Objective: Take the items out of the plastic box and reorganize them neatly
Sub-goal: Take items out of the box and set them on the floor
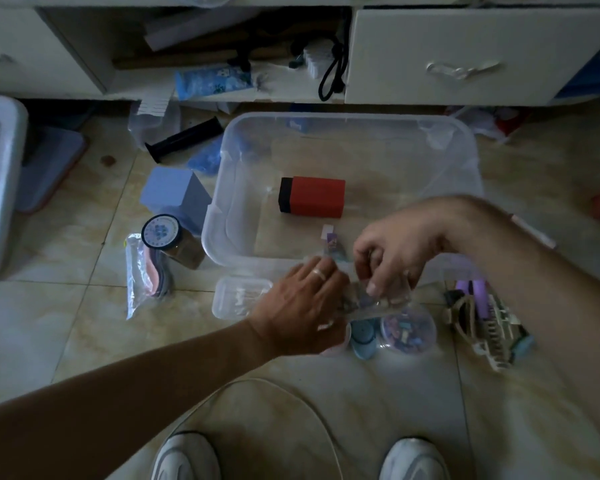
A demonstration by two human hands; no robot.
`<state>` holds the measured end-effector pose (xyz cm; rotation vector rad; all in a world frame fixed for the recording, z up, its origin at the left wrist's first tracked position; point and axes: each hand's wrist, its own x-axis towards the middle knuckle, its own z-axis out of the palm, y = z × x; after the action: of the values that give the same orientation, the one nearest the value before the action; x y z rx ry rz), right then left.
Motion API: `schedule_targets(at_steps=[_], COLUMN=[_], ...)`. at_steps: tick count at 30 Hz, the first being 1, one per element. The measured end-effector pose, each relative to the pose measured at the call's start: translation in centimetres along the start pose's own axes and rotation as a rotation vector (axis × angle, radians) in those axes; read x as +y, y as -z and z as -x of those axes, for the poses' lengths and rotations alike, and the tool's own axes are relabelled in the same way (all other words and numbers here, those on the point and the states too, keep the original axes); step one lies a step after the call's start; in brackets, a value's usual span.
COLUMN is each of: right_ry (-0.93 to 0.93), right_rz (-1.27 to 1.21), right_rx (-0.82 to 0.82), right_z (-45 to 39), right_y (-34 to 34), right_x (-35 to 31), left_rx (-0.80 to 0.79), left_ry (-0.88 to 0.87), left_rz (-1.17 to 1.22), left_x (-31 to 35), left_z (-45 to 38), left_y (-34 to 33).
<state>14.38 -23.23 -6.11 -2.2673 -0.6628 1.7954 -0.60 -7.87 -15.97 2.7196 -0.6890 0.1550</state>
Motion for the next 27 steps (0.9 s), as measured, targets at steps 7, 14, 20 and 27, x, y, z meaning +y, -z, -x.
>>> schedule_targets(at_steps=[7, 14, 20, 27], right_ry=[-0.053, -0.080, -0.057, -0.066], right_rz=[-0.030, -0.319, -0.760, -1.178], right_rx=[-0.091, -0.152, 0.191, 0.436], right_z=[-5.7, -9.7, -15.1, -20.3], right_y=[-7.5, -14.9, -25.2, -27.3], right_x=[0.6, 0.7, 0.6, -0.5], left_rx=[-0.197, -0.384, -0.457, -0.400], left_ry=[0.065, 0.049, 0.112, 0.268], left_rz=[0.068, 0.006, -0.104, -0.050], left_x=[-1.2, -0.7, -2.8, -2.8], left_z=[6.1, 10.2, 11.5, 11.8], left_y=[-2.5, -5.7, -7.2, -9.4])
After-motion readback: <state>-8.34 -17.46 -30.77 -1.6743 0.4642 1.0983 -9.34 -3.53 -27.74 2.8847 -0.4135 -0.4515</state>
